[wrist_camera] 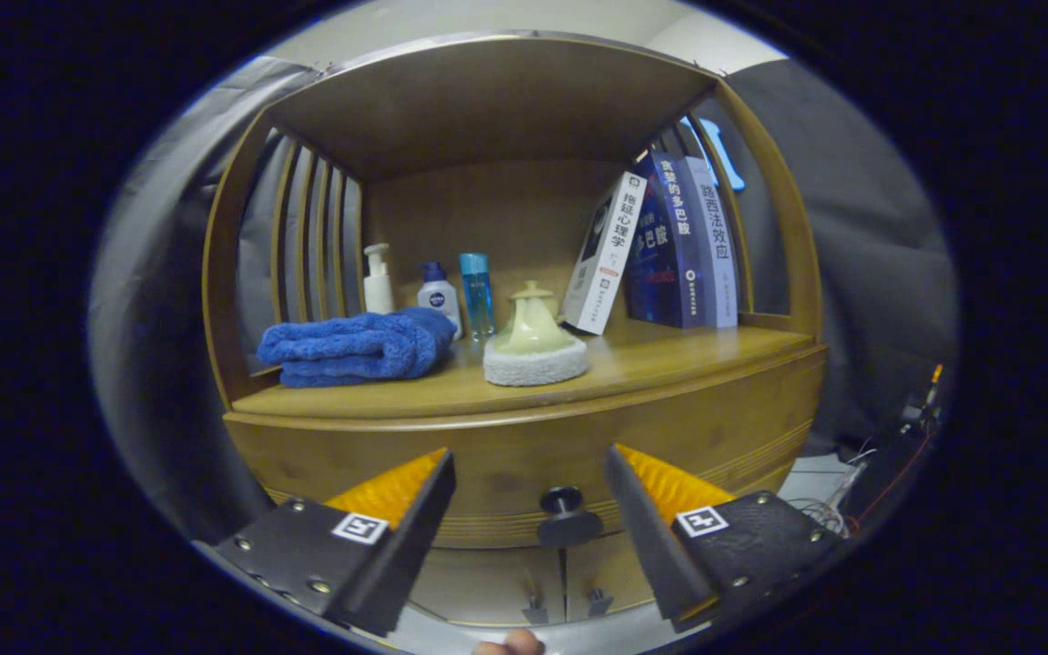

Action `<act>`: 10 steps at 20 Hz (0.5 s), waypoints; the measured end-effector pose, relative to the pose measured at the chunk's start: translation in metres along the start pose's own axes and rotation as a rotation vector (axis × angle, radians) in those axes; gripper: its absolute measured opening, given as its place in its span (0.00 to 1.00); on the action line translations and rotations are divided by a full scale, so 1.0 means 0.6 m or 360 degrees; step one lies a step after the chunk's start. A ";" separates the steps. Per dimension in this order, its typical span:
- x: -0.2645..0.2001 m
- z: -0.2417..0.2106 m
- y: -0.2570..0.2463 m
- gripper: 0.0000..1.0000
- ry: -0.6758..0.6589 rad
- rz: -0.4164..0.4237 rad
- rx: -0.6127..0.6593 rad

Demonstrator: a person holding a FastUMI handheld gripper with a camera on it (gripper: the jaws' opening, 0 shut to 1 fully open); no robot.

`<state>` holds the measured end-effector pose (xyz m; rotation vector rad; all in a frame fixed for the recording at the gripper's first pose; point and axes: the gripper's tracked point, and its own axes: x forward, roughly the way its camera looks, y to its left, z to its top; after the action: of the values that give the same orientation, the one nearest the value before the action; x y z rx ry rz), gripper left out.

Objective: Pull open the drawer, take out the items inside it, and place them on the countertop above the cabinet.

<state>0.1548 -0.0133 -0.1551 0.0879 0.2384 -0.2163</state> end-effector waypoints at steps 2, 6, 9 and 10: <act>-0.008 0.005 0.003 1.00 -0.0011 0.0025 -0.0001; -0.040 0.036 -0.001 1.00 -0.0059 0.0008 -0.0016; -0.079 0.091 -0.012 1.00 -0.0133 -0.0049 -0.0048; -0.095 0.112 -0.016 1.00 -0.0153 -0.0070 -0.0061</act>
<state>0.1138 -0.0185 -0.0766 0.0345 0.1487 -0.2588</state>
